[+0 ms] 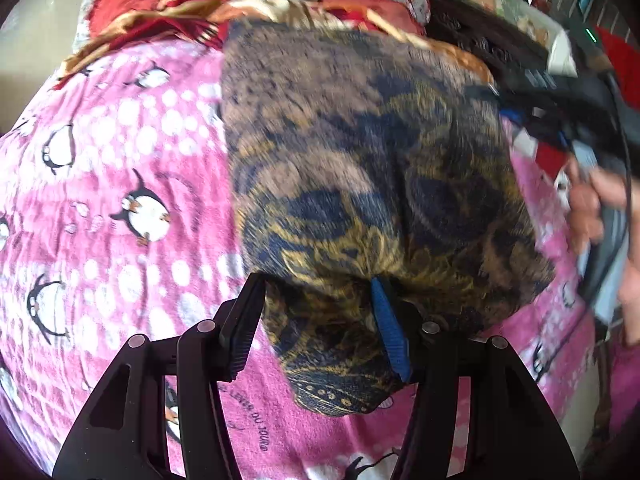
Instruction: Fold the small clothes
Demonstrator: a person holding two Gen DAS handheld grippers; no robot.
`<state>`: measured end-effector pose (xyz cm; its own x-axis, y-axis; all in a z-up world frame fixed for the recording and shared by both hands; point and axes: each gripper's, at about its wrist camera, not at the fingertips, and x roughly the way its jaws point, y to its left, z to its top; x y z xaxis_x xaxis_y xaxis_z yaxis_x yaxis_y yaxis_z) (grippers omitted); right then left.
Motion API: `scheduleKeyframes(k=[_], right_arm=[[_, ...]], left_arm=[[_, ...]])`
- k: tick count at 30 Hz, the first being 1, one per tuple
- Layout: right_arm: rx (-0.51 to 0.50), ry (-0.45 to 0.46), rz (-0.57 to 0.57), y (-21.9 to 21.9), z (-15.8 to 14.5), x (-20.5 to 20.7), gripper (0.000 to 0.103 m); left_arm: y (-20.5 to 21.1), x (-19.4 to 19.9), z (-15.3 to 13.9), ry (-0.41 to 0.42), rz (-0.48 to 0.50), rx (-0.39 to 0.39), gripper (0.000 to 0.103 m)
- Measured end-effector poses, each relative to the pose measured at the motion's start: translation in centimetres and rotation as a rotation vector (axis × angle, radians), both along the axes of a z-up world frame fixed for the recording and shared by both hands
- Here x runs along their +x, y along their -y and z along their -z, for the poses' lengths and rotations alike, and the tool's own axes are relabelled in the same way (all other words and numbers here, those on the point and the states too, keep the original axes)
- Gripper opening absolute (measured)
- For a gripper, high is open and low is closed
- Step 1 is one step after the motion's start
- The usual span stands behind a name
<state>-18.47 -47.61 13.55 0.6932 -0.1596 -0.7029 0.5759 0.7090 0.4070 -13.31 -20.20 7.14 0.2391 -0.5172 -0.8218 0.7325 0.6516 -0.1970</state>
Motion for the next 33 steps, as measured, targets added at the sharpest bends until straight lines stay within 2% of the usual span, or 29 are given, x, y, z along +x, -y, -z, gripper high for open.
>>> scheduleKeyframes(k=[1,3,4,7,8,9,12,13,16,20,23,25,27,31,33], right_arm=[[-0.009,0.002,-0.022,-0.6,-0.4,-0.6,0.019],[-0.017,-0.015,-0.063,-2.0,-0.7,-1.7,0.042],[-0.020,-0.021,-0.072,-2.6,-0.6,-2.2,0.058],[-0.030,-0.055,-0.121,-4.7,0.6,-3.3,0.056],[-0.028,-0.076,-0.136,-5.1,1.4,-3.4,0.048],[-0.021,-0.098,-0.141,-5.3,2.5,-3.5,0.044],[0.055,-0.083,-0.110,-4.3,5.1,-4.2,0.044],[0.074,-0.066,-0.100,-4.0,5.3,-4.5,0.045],[0.077,-0.052,-0.087,-4.1,4.6,-4.9,0.048],[0.060,-0.035,-0.105,-5.3,2.7,-6.4,0.050],[0.005,-0.077,-0.141,-7.3,2.4,-7.5,0.050],[-0.033,-0.163,-0.136,-8.2,3.8,-8.0,0.050],[-0.040,-0.211,-0.108,-8.2,5.4,-8.7,0.050],[0.042,-0.110,-0.053,-7.8,4.9,-11.2,0.050],[0.042,-0.058,-0.053,-7.9,4.0,-11.6,0.056]], left_arm=[[-0.2,0.1,-0.3,0.001,-0.009,-0.012,0.055],[-0.3,0.4,-0.6,-0.004,-0.013,-0.020,0.055],[-0.2,0.4,-0.7,0.000,-0.015,-0.020,0.055],[0.3,0.4,0.2,-0.011,-0.011,-0.001,0.055],[0.6,0.4,0.5,-0.022,-0.008,0.010,0.055],[0.8,0.3,1.0,-0.033,-0.005,0.017,0.055],[1.0,0.0,1.3,-0.040,-0.006,0.021,0.061],[1.0,0.0,1.3,-0.048,-0.004,0.020,0.065],[0.8,0.3,1.1,-0.068,-0.006,0.023,0.065],[0.6,0.3,0.6,-0.055,-0.021,0.016,0.065],[0.4,0.0,0.8,-0.051,-0.019,0.020,0.065],[0.1,-0.4,1.0,-0.045,-0.018,0.031,0.065],[-0.3,-0.8,0.8,-0.052,-0.026,0.029,0.065],[-1.2,-1.1,0.1,-0.061,-0.034,0.016,0.065],[-1.8,-0.9,-0.5,-0.076,-0.036,-0.004,0.065]])
